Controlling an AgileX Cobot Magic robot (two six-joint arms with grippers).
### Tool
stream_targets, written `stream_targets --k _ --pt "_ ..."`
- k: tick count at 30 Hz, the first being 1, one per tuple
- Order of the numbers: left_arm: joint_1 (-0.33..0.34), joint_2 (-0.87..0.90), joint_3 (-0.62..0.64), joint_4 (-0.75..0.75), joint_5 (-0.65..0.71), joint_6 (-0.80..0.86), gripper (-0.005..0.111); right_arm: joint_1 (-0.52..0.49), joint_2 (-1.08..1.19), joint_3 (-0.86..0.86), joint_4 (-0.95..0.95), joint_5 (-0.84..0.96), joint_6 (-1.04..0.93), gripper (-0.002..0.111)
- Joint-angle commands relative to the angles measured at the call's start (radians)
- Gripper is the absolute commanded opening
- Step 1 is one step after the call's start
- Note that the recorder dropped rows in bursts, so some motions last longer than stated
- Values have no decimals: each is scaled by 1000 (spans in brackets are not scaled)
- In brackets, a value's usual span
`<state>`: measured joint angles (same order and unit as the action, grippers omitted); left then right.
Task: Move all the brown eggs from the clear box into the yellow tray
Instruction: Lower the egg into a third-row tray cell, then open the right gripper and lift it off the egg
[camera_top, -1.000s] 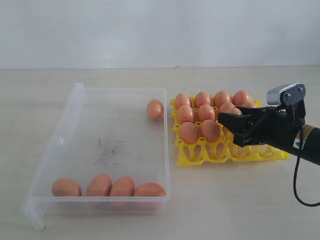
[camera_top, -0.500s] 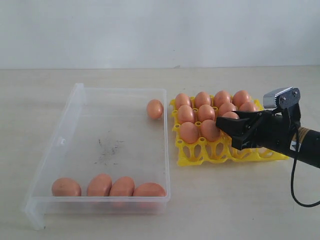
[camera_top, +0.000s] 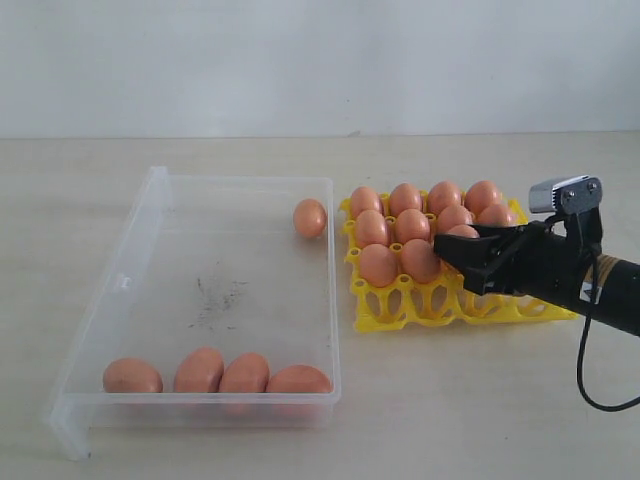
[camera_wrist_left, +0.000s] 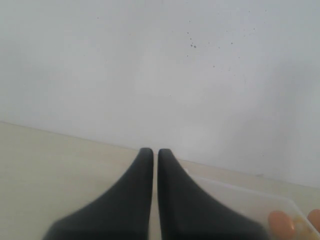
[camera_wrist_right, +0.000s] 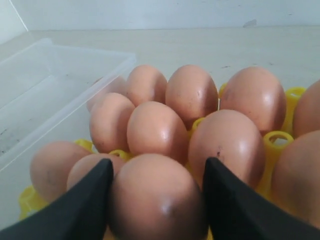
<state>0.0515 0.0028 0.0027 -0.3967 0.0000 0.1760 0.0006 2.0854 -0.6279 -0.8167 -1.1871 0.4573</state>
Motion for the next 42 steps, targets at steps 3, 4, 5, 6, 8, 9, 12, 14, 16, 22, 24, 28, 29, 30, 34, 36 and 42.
stream_targets --k 3,4,5,6,8,9,12,14,16,22,24,28,29,30,34,36,42 --pt "-4 -3 -3 -5 0 6 4 -9 -24 -2 19 7 34 52" --pt "-4 -3 -3 -5 0 6 4 -9 -31 -2 19 10 36 52" --pt "-4 -3 -3 -5 0 6 4 -9 -39 -2 21 10 41 52" --pt "-4 -3 -3 -5 0 6 4 -9 -46 -2 21 12 43 52" --pt "-4 -3 -3 -5 0 6 4 -9 -64 -2 21 17 55 52" --pt "-4 -3 -3 -5 0 6 4 -9 -77 -2 21 22 60 52" --pt "-4 -3 -3 -5 0 6 4 -9 -118 -2 17 55 68 52" --pt "-4 -3 -3 -5 0 6 4 -9 -149 0 -1 78 90 52" --pt "-4 -3 -3 -5 0 6 4 -9 -178 0 -34 96 131 52" --pt "-4 -3 -3 -5 0 6 4 -9 -261 0 -150 108 278 52" --pt "-4 -3 -3 -5 0 6 4 -9 -280 0 -191 95 311 52" --pt "-4 -3 -3 -5 0 6 4 -9 -294 0 -244 4 409 52" --pt "-4 -3 -3 -5 0 6 4 -9 -294 0 -256 -34 409 52" --pt "-4 -3 -3 -5 0 6 4 -9 -294 0 -266 -34 415 51" --pt "-4 -3 -3 -5 0 6 4 -1 -308 -2 -285 -34 482 28" --pt "-4 -3 -3 -5 0 6 4 -1 -311 -2 -294 -34 484 11" --pt "-4 -3 -3 -5 0 6 4 -1 -311 -2 -310 -34 486 0"
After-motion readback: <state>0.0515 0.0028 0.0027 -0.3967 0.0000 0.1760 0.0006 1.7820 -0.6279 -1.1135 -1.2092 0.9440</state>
